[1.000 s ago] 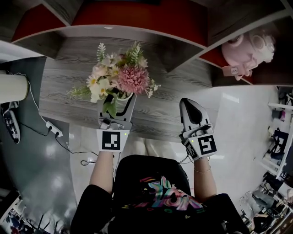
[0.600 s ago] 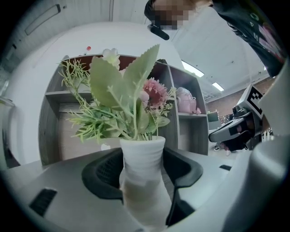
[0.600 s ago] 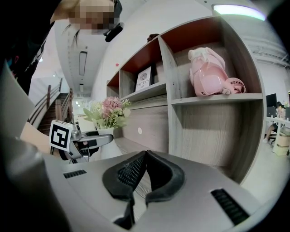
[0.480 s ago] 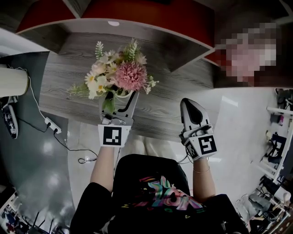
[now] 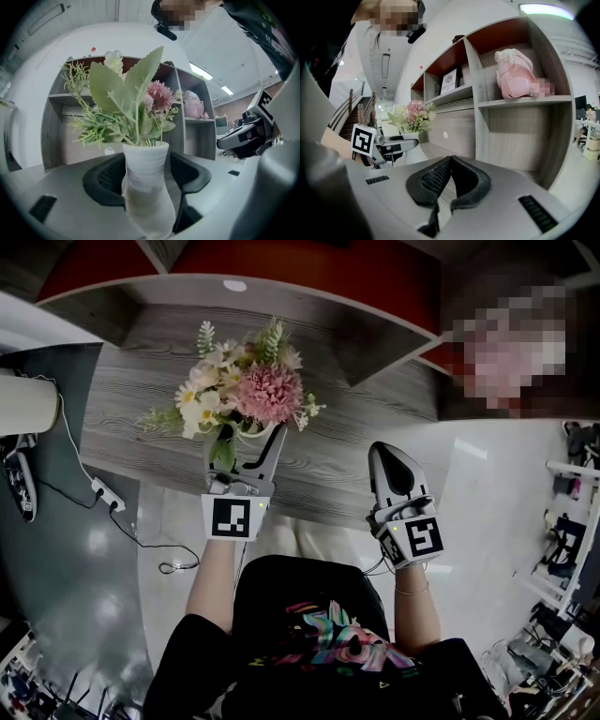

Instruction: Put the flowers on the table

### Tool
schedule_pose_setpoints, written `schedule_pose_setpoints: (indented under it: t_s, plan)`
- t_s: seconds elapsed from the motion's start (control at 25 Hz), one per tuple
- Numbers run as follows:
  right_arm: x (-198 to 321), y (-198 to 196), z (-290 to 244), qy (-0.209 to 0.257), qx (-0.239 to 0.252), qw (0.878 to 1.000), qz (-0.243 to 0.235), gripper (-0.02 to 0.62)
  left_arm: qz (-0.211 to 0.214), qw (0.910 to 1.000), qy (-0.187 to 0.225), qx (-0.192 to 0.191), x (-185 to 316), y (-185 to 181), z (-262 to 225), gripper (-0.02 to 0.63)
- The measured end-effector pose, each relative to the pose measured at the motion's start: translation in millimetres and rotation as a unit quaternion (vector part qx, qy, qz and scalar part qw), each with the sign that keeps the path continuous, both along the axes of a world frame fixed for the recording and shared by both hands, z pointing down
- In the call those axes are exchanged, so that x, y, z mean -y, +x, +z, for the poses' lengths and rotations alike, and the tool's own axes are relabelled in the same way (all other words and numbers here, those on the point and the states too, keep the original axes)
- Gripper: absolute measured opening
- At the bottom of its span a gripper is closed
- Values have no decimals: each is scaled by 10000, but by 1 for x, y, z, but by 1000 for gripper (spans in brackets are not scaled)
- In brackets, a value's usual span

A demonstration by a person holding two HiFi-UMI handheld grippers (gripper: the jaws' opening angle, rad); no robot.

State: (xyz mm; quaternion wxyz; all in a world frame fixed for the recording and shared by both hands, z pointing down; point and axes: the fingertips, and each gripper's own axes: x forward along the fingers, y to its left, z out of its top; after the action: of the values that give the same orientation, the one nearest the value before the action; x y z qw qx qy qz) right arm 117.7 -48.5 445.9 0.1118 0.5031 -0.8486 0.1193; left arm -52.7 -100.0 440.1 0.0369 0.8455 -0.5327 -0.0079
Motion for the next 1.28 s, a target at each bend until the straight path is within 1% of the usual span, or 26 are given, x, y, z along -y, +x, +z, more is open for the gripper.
schedule_pose_setpoints:
  t_s: [0.12,0.24,0.4,0.48,0.64,0.76,0.88,0.92,1.08,1.16,1.28]
  plan:
    - [-2,1,3,-30,-72,9999,-67,17,-19,10000,-11,6,-1,0,0,284]
    - [0,-1,-2,50,5,10000,-44,17,-38,10000,-18,25,-3,-1,1,284]
    - [-2,0,1,-26,-37,10000,-66,17,-78,9999,-56,37,-7,-3,2,284]
    - [-5,1,2,-171,-89,9998,-55,17,-99,9999,-63,50,-10,-4,1,284]
    - [-3,0,-6,78,-95,9998,-136,17,-163,9998,-106,61,-14,-10,0,284]
    - [-4,0,-14,88,-23,9999,-64,17,-218,9996,-146,89,-18,-17,-1,284]
    - [-6,-1,-21,154,15,9999,-73,17,-213,9991,-272,256,-26,-24,2,284]
    - [-8,0,-22,161,8,9998,-86,17,-230,9990,-284,251,-28,-26,0,284]
    - [-14,2,-24,27,-77,9999,-108,17,-235,9987,-344,301,-36,-30,-6,284]
    - [-14,1,-31,105,-55,9999,-122,17,-194,9988,-346,303,-40,-30,-11,284]
    - [-14,-1,-44,302,-38,9994,-145,17,-12,9975,-501,507,-53,-31,-12,283]
